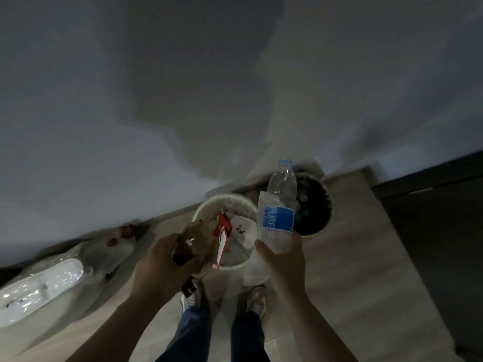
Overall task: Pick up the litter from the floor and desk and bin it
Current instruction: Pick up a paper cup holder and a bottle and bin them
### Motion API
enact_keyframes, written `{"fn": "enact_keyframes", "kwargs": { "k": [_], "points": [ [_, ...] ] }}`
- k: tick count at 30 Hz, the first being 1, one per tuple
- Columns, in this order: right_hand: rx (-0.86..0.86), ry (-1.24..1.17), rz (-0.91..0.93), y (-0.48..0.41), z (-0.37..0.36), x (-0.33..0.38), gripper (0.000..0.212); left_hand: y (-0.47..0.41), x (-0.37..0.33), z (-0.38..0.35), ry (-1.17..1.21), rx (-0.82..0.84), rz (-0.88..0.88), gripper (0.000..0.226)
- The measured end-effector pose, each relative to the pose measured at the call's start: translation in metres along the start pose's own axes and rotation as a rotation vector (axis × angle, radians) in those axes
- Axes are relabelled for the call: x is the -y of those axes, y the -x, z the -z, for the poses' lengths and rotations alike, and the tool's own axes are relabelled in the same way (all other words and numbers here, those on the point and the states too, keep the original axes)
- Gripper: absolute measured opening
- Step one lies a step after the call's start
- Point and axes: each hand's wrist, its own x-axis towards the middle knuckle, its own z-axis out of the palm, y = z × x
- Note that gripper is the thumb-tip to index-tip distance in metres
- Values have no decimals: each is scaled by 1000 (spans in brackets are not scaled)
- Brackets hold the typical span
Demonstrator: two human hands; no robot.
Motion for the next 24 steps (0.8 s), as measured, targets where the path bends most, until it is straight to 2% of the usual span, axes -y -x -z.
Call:
{"fn": "enact_keyframes", "kwargs": {
  "k": [7, 13, 21, 24],
  "points": [
    [-44, 22, -36, -63, -64, -74, 66, -68, 48, -50, -30, 8, 37, 28],
    [-44, 41, -51, -101, -107, -118, 76, -106, 82, -85, -63, 33, 38, 26],
    [-9, 99, -72, -118, -128, -142, 78, -129, 108, -103, -100, 69, 28, 23],
    [4, 108, -67, -117, -124, -141, 85, -132, 108, -103, -101, 70, 30, 24]
  ]
}}
